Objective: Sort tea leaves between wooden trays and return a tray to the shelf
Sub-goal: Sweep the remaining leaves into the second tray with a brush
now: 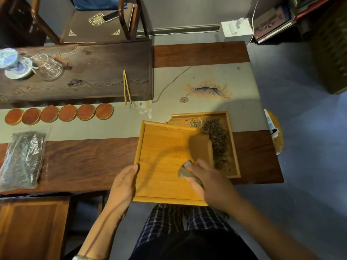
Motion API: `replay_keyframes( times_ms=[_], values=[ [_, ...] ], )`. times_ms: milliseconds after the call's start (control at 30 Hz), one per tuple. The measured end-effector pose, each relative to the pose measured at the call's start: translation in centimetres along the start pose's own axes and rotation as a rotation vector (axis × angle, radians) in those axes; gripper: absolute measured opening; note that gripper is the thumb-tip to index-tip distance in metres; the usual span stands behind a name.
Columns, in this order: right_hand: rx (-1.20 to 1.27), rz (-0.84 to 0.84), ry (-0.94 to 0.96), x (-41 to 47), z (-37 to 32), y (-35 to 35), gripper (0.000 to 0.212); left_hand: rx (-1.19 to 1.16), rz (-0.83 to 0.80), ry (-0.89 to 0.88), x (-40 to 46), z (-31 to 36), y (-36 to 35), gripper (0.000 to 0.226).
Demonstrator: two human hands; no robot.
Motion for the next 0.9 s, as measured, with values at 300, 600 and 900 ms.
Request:
replay_keyframes(
  times_ms=[300,600,900],
  values=[
    [-0.141,0.184,-0.249,3.8,3.9,2.3,0.025,0.006,-0.012,0.039,-0.1,0.7,0.3,0.031],
    [-0.004,0.254,-0.245,5.6,3.4,4.8,0.024,-0.039,-0.014,0.108,-0.4,1.6,0.0,0.025],
    [0.092,0.066,0.073,7.2,-8.4,0.6,0.024,-0.053,-0.006,0.092,-1.3,3.3,-1.2,0.030]
  ],
)
Point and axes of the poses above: each hand's wrist, its own x-axis towards the middle knuckle, its own y-axis out of the back of the hand, z = x × y, the point moved 7 cm from there along x, towards the middle knuckle, and after that the axes turned 1 degree about -x, right-handed, at the moved point
